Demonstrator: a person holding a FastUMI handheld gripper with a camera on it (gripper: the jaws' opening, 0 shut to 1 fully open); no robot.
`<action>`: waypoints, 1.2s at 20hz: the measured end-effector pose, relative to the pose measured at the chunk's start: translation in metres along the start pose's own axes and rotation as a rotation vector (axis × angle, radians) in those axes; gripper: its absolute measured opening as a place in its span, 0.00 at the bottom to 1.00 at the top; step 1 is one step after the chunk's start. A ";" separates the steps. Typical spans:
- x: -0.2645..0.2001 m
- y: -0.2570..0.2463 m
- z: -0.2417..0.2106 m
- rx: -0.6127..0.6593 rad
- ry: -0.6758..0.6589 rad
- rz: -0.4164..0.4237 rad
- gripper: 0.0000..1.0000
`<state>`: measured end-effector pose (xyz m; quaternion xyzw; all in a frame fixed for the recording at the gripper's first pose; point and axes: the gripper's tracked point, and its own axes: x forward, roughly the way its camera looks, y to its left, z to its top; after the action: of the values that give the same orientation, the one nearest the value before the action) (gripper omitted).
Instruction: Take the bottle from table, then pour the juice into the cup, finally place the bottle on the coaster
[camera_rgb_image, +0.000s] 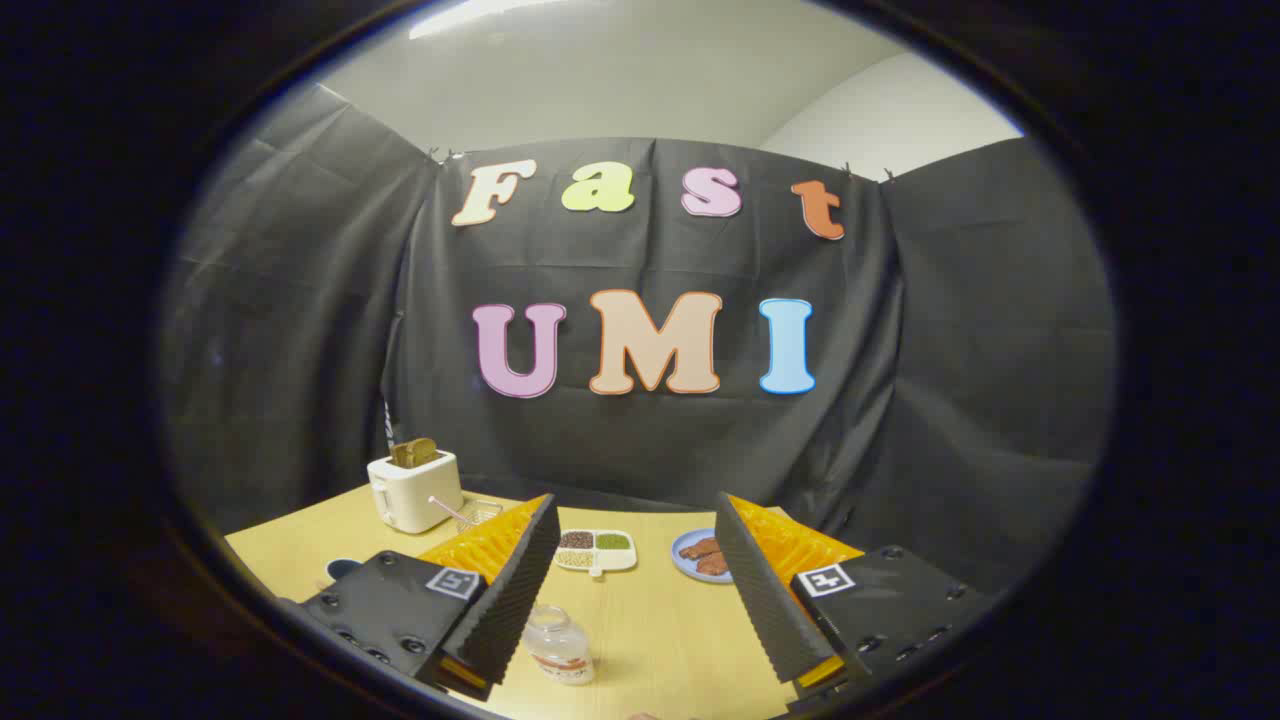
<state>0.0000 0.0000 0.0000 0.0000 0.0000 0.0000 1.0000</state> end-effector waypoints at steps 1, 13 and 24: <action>-0.001 -0.001 -0.001 0.003 0.000 0.000 0.98; -0.008 -0.001 -0.002 0.043 -0.013 0.020 0.98; -0.017 0.001 -0.012 0.042 -0.007 0.016 0.98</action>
<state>-0.0171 0.0008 -0.0125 0.0209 -0.0036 0.0078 0.9997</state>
